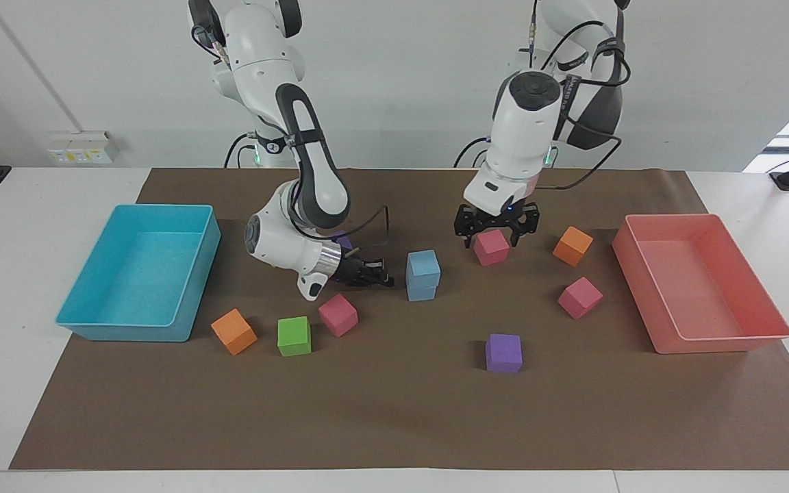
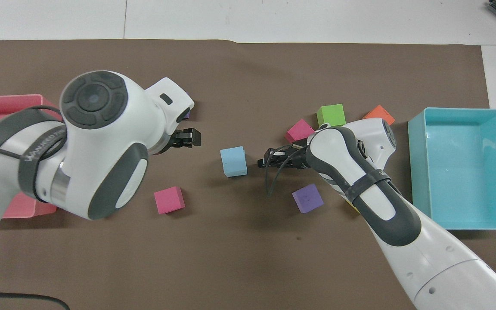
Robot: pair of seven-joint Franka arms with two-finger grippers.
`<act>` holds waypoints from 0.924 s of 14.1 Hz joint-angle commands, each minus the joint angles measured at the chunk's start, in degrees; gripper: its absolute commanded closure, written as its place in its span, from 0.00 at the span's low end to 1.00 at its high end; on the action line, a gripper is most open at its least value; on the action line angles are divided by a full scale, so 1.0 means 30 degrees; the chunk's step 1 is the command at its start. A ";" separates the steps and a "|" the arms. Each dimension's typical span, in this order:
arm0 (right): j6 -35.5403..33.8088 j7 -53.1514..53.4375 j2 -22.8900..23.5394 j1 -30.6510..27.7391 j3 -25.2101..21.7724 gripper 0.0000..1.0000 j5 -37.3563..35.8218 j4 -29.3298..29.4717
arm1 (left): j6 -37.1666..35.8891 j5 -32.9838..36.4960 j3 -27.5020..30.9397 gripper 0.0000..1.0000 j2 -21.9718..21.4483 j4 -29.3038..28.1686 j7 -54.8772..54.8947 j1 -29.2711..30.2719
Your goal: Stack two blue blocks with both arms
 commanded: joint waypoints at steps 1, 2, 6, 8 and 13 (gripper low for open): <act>-0.0231 -0.0675 -0.0510 -0.0348 0.0046 1.00 -0.0573 -0.0292 | -0.1482 0.0138 -0.0177 0.00 -0.1573 -0.0384 0.2873 0.1743; -0.0202 -0.0557 -0.0657 -0.0436 0.0046 1.00 -0.0985 -0.0292 | -0.1836 0.0138 -0.0177 0.00 -0.1779 -0.0326 0.3872 0.2329; -0.0231 0.0788 -0.1389 -0.0730 0.0046 1.00 -0.2509 -0.0234 | -0.2977 0.0109 0.0087 0.00 -0.2162 0.0638 0.6133 0.4204; -0.0261 0.1608 -0.1624 -0.0788 0.0046 1.00 -0.3473 -0.0146 | -0.4178 -0.0355 0.0087 0.00 -0.2221 0.1691 0.7681 0.5172; -0.0290 0.4562 -0.3086 -0.1052 0.0046 0.12 -0.6927 -0.0029 | -0.6789 -0.0770 0.0146 0.00 -0.2105 0.4182 0.9038 0.6990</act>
